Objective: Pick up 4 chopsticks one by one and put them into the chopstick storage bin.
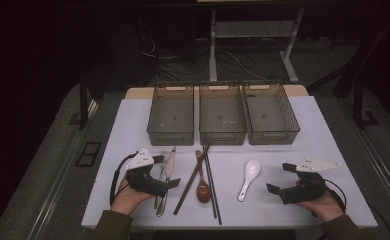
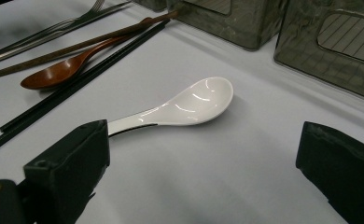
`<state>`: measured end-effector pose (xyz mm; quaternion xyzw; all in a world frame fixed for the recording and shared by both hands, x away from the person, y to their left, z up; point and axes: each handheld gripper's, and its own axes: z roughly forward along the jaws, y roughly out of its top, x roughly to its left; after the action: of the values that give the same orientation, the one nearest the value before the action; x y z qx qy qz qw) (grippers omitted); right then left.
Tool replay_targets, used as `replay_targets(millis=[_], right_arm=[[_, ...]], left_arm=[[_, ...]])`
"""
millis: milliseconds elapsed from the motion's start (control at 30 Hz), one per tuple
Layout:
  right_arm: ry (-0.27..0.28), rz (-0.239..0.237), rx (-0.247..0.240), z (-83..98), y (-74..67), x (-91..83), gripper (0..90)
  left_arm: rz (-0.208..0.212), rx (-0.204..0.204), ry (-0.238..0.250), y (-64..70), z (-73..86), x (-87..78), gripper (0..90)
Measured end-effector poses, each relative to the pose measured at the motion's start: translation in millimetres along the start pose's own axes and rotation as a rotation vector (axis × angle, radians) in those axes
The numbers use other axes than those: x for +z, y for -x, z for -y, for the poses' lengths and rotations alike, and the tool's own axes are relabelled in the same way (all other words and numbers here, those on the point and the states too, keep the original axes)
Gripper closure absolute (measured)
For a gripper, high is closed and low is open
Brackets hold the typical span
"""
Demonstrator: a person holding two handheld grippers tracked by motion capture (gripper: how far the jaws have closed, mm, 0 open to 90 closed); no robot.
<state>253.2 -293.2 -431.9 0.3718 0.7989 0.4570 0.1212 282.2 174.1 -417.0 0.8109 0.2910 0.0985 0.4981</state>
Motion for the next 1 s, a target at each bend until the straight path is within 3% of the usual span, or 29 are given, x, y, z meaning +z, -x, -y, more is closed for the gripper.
replay_targets(millis=[333, 567, 900, 1000], right_arm=[[0.002, -0.004, 0.006, 0.8, 0.9, 0.6, 2.5], [0.006, 0.001, 0.008, 0.3, 1.3, 0.9, 2.5], [-0.005, 0.000, 0.003, 0.7, -0.2, 2.4, 2.5], [-0.003, -0.002, 0.002, 0.7, -0.1, 2.5, 2.5]], left_arm=[[-0.005, -0.005, -0.008, 2.9, -3.3, 2.0, 0.0], [0.000, -0.010, -0.022, 7.0, -4.6, 5.7, 6.1], [0.036, -0.013, -0.049, 13.7, -5.3, 13.8, 27.1], [0.065, -0.019, -0.066, 16.4, -4.5, 18.4, 36.0]])
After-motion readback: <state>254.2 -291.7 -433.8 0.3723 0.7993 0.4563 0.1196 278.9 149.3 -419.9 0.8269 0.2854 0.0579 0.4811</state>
